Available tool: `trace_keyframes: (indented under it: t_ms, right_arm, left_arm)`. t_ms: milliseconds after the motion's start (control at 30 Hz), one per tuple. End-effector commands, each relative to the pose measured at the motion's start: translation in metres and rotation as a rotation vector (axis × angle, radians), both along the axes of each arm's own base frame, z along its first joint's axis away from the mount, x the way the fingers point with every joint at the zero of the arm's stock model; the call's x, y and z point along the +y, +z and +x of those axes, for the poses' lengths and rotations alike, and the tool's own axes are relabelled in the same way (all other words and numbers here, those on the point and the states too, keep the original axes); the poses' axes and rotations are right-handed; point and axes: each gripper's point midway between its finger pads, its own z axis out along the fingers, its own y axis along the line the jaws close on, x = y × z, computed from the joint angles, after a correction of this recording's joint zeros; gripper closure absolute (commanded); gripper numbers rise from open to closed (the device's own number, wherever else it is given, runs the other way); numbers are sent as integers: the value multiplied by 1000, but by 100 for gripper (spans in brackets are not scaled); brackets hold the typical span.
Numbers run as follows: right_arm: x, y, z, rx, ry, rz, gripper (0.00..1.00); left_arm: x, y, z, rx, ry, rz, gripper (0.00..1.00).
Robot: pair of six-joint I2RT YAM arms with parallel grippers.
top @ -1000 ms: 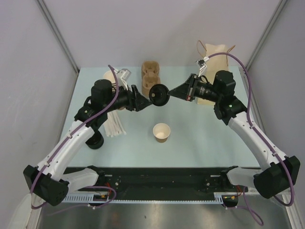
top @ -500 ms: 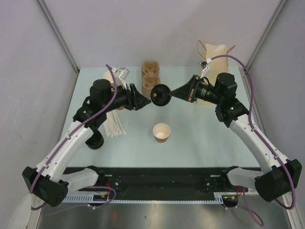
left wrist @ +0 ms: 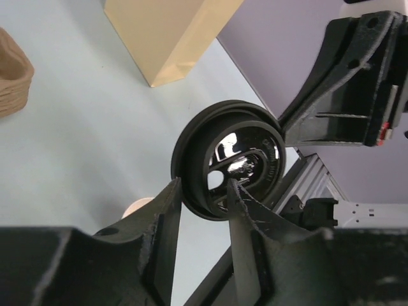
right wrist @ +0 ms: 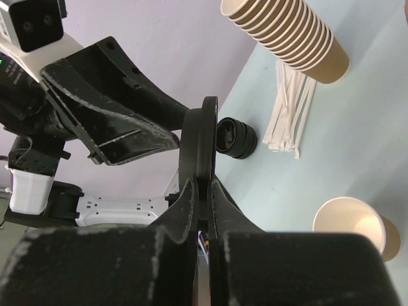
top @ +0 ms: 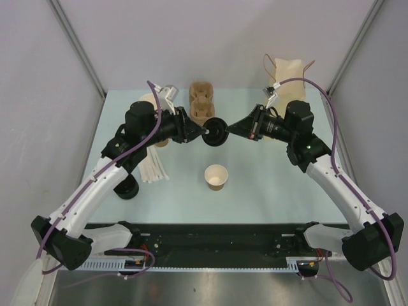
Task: Pack the takeout coffee
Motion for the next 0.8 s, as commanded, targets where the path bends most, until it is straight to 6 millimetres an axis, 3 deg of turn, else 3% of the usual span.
trace_keyframes:
  t_ms: [0, 167, 367, 467, 567, 667, 700, 767]
  right_arm:
    - [0, 15, -5, -35, -2, 31, 100]
    - [1, 12, -4, -7, -7, 39, 100]
    - [5, 4, -7, 27, -3, 41, 100]
    - [5, 11, -6, 2, -4, 60, 100]
    - [6, 10, -7, 5, 1, 60, 100]
    - [6, 8, -9, 13, 6, 60, 100]
    - [6, 7, -9, 15, 8, 58, 100]
    - [6, 3, -9, 26, 12, 55, 98]
  left_arm:
    - [1, 9, 5, -35, 32, 25, 62]
    - [-4, 2, 4, -39, 14, 56, 68]
    - [-8, -11, 6, -31, 14, 108, 68]
    - [-8, -17, 6, -18, 15, 114, 69]
    - [-8, -19, 8, -15, 17, 123, 76]
    - [-8, -21, 9, -15, 18, 129, 90]
    - [-8, -22, 9, -12, 16, 132, 99]
    - [-8, -25, 8, -11, 10, 147, 100]
